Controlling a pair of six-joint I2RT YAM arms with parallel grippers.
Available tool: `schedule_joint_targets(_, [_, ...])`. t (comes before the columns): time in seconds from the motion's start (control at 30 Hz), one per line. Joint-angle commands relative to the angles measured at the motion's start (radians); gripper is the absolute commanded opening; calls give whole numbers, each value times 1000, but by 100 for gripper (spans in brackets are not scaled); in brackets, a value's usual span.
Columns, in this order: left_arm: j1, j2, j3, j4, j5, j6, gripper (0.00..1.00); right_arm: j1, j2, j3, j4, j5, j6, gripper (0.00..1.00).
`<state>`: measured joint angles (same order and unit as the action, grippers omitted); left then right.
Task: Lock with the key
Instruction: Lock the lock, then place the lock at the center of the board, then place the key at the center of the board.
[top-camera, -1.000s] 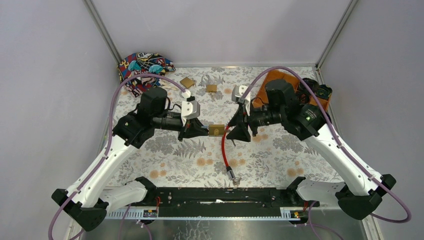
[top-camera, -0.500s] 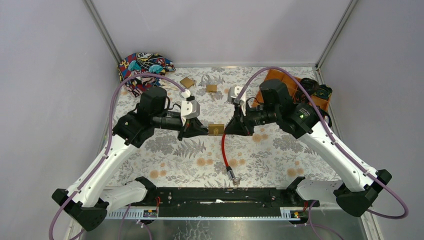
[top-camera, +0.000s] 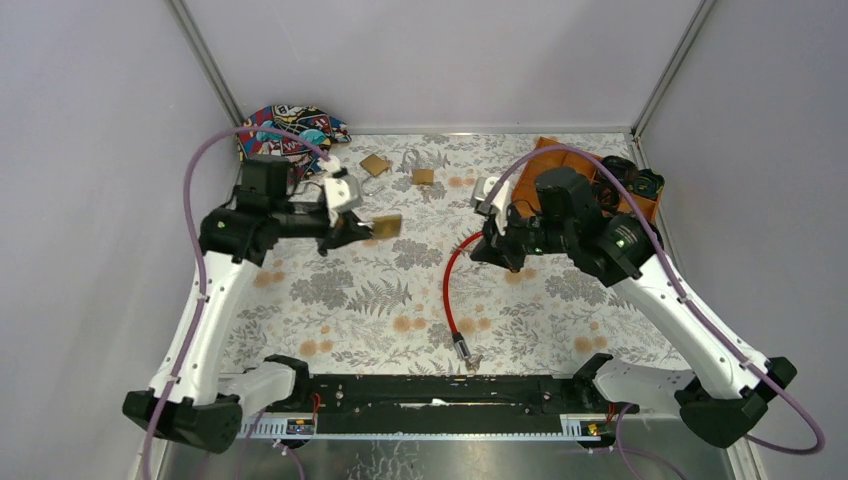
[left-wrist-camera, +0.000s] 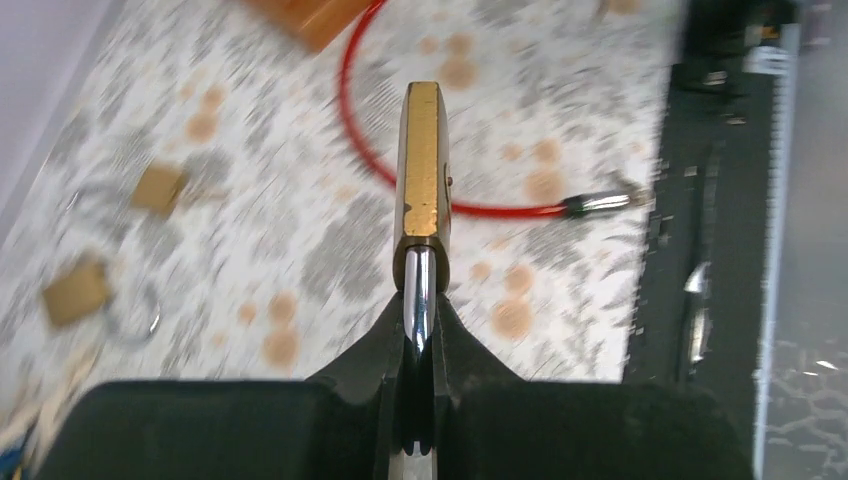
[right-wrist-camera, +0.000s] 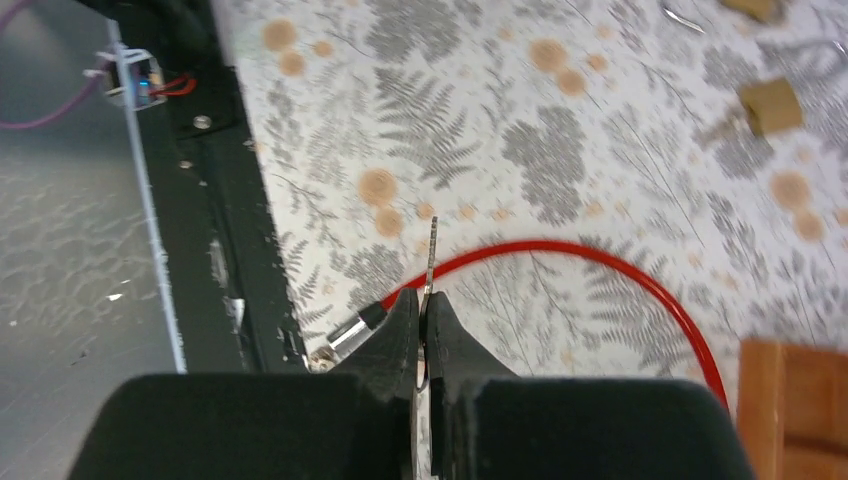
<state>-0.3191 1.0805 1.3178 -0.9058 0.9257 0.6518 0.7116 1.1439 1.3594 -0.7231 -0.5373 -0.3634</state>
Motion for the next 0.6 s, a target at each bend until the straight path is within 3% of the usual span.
schedule_joint_targets(0.0, [213, 50, 96, -226, 111, 263, 0, -57, -62, -55, 8, 126, 15, 0])
schedule_joint_targets(0.1, [307, 74, -18, -123, -40, 82, 0, -58, -38, -101, 113, 116, 134, 0])
schedule_joint_targets(0.17, [447, 120, -133, -37, -108, -22, 0, -40, 13, -120, 209, 66, 268, 0])
schedule_joint_targets(0.37, [815, 299, -251, 100, -47, -408, 0, 112, 205, -179, 649, 114, 677, 0])
schedule_joint_targets(0.47, [893, 273, -360, 262, -115, -577, 0, 174, 397, -167, 853, 126, 902, 0])
schedule_joint_targets(0.57, [919, 253, -456, 389, -232, -722, 0, 252, 630, -22, 865, 139, 1063, 0])
